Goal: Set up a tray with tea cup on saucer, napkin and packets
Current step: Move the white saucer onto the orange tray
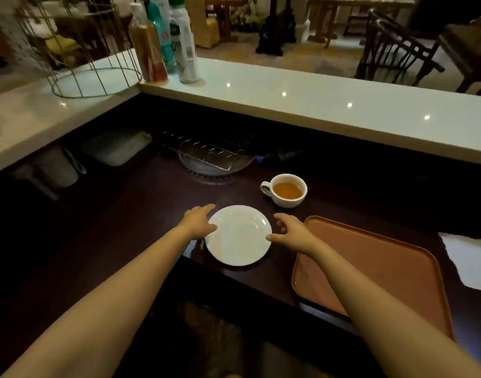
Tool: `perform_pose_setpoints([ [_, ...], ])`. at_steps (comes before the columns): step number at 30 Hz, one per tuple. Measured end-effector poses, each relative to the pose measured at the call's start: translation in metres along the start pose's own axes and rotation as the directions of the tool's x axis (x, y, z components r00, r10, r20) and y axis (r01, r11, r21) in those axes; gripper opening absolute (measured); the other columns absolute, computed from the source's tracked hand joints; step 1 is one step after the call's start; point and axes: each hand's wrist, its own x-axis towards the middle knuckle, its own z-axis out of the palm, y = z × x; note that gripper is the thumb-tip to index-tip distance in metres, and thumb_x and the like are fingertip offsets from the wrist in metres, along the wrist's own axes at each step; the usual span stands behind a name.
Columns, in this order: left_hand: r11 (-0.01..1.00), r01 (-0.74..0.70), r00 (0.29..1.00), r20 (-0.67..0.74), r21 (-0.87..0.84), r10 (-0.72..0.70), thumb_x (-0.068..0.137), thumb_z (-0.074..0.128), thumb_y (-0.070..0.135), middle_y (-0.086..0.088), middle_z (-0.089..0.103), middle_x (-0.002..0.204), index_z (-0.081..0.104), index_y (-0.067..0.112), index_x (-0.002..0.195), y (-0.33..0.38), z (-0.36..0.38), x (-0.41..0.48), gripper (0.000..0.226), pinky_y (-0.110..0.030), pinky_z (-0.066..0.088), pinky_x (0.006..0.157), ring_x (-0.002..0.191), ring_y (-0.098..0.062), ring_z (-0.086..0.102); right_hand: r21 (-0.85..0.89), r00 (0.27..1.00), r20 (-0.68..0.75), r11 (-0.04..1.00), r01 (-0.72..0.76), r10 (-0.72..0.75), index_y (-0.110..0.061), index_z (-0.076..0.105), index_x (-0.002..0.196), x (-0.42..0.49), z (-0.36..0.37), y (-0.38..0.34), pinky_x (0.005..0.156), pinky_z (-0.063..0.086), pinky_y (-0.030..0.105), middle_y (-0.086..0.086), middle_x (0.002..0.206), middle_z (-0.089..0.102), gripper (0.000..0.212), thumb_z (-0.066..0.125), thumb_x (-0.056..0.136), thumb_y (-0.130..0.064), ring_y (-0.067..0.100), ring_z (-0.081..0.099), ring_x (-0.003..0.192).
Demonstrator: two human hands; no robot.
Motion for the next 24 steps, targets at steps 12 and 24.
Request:
perform_pose_setpoints([
  [12, 0.998, -0.055, 0.996, 0.072, -0.019, 0.057, 0.08, 0.062, 0.023, -0.017, 0.036, 0.131, 0.03, 0.025, 0.14, -0.014, 0.022, 0.045, 0.067, -0.038, 0.041, 0.098, 0.114, -0.035, 0.049, -0.067, 0.999, -0.039, 0.997, -0.04, 0.037, -0.017, 0.037, 0.135, 0.054, 0.031, 0.003, 0.098, 0.035, 0.031, 0.013, 0.129, 0.037, 0.067, 0.067, 0.074, -0.012, 0.03, 0.044, 0.118],
  [24, 0.99, -0.118, 0.992, -0.057, -0.082, 0.114, 0.077, 0.062, 0.011, -0.014, 0.048, 0.114, 0.046, 0.025, 0.13, 0.002, 0.024, 0.039, 0.057, -0.033, 0.04, 0.087, 0.108, -0.032, 0.05, 0.005, 0.995, -0.097, 1.0, -0.019, 0.019, -0.013, 0.045, 0.126, 0.047, 0.023, 0.003, 0.083, 0.035, 0.024, 0.0, 0.107, 0.03, 0.054, 0.061, 0.074, -0.004, 0.016, 0.041, 0.093],
])
